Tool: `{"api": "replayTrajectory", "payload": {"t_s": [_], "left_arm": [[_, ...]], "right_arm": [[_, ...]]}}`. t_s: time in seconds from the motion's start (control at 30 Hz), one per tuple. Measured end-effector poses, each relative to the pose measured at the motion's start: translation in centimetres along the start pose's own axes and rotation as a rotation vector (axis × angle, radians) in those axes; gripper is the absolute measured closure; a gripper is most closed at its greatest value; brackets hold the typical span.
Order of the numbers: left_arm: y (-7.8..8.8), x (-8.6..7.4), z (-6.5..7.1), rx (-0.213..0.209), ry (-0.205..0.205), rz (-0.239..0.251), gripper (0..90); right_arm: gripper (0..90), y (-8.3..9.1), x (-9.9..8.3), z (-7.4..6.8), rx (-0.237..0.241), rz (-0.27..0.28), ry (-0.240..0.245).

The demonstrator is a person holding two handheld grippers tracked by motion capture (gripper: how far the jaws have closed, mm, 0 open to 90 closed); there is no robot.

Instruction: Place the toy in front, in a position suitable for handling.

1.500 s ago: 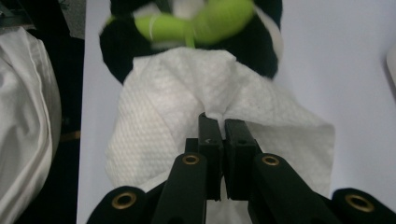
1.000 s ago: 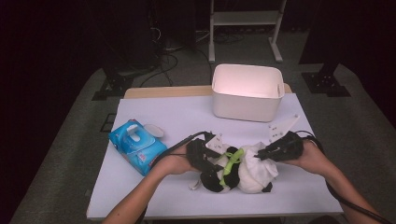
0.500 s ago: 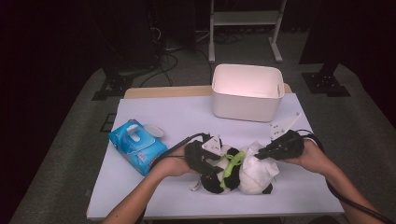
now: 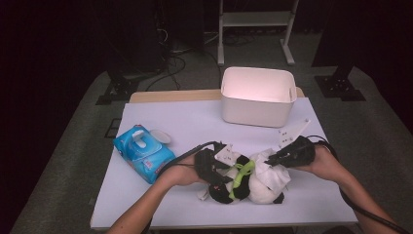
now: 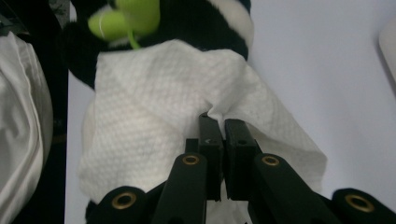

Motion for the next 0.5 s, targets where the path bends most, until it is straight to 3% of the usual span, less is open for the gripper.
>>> {"api": "replayTrajectory", "payload": {"t_s": [0.03, 0.13, 0.23, 0.43, 0.47, 0.5], "left_arm": [[0.0, 0.0, 0.1, 0.003, -0.001, 0.001, 56.7], [0.0, -0.1, 0.1, 0.004, 0.0, -0.001, 56.7], [0.0, -0.2, 0.1, 0.001, 0.002, 0.009, 56.7], [0.0, -0.3, 0.2, -0.004, 0.002, 0.013, 56.7], [0.0, -0.3, 0.3, 0.0, 0.001, 0.011, 56.7], [0.0, -0.2, 0.3, -0.001, 0.001, 0.01, 56.6]], "right_arm": [[86.3, -0.1, 0.5, -0.1, 0.021, 0.007, 0.003], [86.4, -0.9, 1.9, -0.5, 0.022, -0.003, 0.052], [86.3, -0.9, 2.1, -0.4, 0.033, 0.0, 0.047], [86.4, -0.3, 0.0, 0.0, 0.028, 0.01, -0.009], [86.3, 0.1, -1.3, 0.2, 0.026, 0.017, -0.049], [86.4, 0.2, -1.8, 0.2, 0.02, 0.012, -0.054]]}}
Point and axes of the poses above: each handheld gripper's, and its own axes: y roughly backward along the jaws, x roughly out of its top, z roughly to its right, the point moved 2 cm from there along -y, roughly forward along the jaws, and after that the axes turned 14 degrees about -x, right-handed, at the moved point
